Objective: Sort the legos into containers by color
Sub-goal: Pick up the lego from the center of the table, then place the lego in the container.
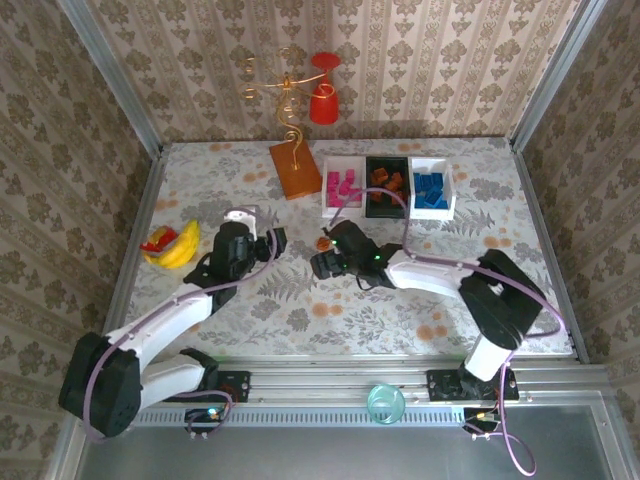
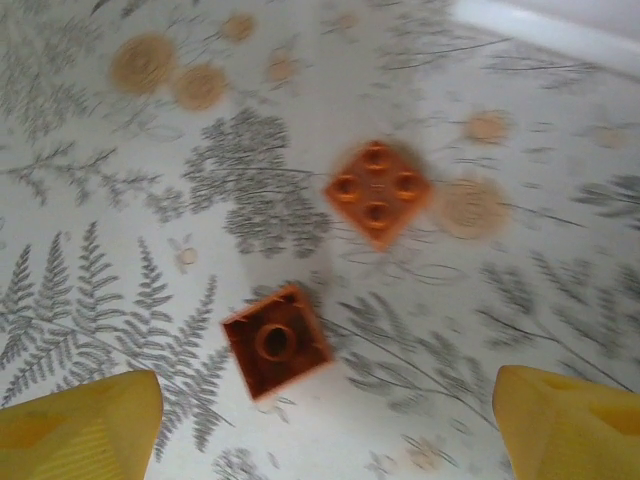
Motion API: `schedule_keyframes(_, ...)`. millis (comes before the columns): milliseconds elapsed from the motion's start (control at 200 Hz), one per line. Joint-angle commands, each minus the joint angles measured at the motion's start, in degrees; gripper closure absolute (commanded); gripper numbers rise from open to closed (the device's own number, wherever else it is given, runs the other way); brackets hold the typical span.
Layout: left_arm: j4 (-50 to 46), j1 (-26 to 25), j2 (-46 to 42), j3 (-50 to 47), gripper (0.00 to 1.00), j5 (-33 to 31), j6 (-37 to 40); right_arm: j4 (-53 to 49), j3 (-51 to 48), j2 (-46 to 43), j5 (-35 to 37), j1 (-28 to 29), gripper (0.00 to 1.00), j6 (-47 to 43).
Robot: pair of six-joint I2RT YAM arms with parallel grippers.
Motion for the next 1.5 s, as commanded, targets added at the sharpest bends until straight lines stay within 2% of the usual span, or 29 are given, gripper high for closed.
schedule_keyframes(0,-4.1,2.2,-3.6,-2.4,0.25,-1.3,-2.4,-2.0,4.4,4.9,-2.9,0.7,0.15,-5.1)
schedule_keyframes(100,-5.1,3.0,-7.0,-4.9,0.24,-0.9,-3.1,-3.3,8.2,9.7,-3.0,0.9,0.18,-7.9)
schedule_keyframes(130,-5.5,4.8,-8.0,-5.5,0.24,-0.7,-3.2,-3.7,9.2,10.9,-2.9,1.0,0.18,-8.7)
schedule_keyframes(335,-7.7,5.8,-13.5,-9.6,0.23,0.2,-4.3,-6.0,13.7,17.0,-1.3,1.1,0.21,-13.8)
schedule_keyframes(455,-8.8,6.0,-16.0,-11.1,0.23,0.1,-4.8,-7.7,14.2,18.2,-1.4,1.2,0.32,-14.6)
schedule_keyframes(705,-9.1,6.1,-17.7,-12.0,0.23,1.0,-5.4,-7.1,10.8,14.8,-1.9,2.1,0.61,-14.0)
schedule_keyframes(950,-7.6,5.8,-17.9,-11.4,0.23,4.7,-6.9,-5.6,6.1,3.5,-2.2,1.4,0.66,-12.9)
schedule_keyframes(1100,-5.6,4.0,-17.1,-10.9,0.23,5.6,-8.0,-4.9,5.0,-2.5,-1.5,-3.9,0.66,-10.8)
schedule_keyframes(1160,-5.2,3.7,-16.4,-10.3,0.23,5.4,-7.9,-5.2,5.8,-3.4,-0.4,-7.9,0.66,-8.5)
schedule_keyframes(1230,-5.0,0.6,-15.3,-9.3,0.23,4.7,-7.5,-4.3,6.7,-3.2,-0.4,-13.2,0.65,-5.7)
schedule_keyframes(1325,-4.6,-1.7,-13.8,-8.1,0.23,3.9,-7.3,-3.7,9.4,-0.2,0.7,-19.2,0.65,-3.4)
schedule_keyframes(1495,-5.3,-4.5,-11.9,-6.2,0.23,2.6,-6.1,-4.7,18.3,8.9,1.6,-26.1,0.64,-2.4)
